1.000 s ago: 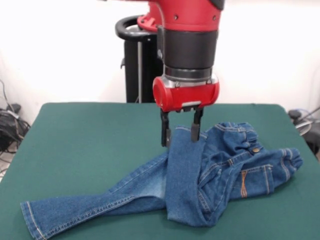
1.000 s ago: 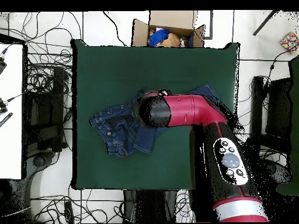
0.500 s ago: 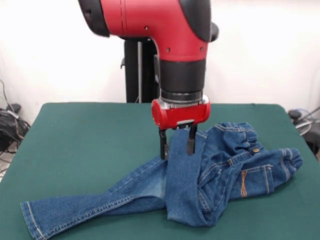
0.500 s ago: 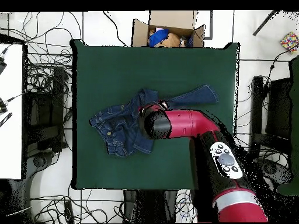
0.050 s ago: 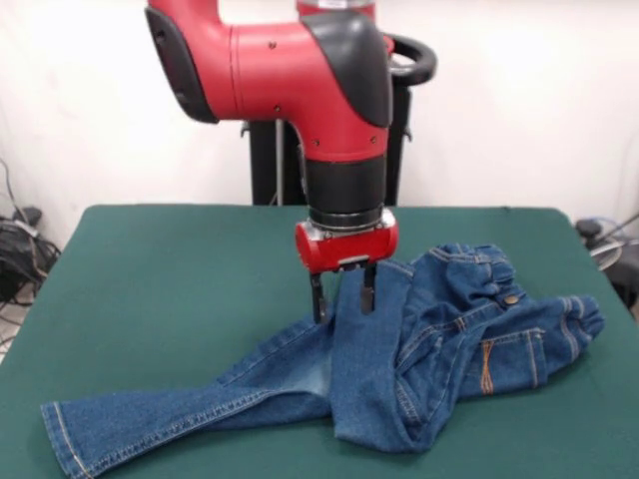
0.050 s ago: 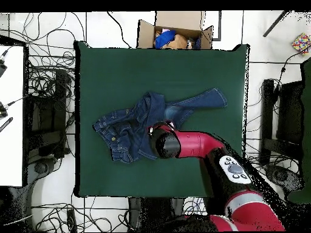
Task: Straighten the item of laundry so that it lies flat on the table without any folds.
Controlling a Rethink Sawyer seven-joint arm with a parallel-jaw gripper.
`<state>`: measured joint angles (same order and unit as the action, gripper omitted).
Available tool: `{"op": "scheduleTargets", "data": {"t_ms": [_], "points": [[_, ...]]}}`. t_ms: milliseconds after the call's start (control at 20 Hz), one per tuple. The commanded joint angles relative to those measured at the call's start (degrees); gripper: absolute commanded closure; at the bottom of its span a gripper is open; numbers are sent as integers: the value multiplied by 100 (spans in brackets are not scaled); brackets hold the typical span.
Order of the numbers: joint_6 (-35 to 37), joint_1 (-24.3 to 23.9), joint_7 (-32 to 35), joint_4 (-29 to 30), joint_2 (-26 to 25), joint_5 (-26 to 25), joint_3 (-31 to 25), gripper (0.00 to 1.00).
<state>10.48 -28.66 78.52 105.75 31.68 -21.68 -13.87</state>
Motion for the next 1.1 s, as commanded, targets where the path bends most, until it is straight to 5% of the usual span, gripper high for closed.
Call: {"op": "scheduleTargets", "data": {"t_ms": [50,800,1100], "points": [[-257,-75,845,614,-211,-308,256,0],[-455,650,1514,1532,508,137,375,0],[-597,896,1529,1382,319,313,490,0]]}}
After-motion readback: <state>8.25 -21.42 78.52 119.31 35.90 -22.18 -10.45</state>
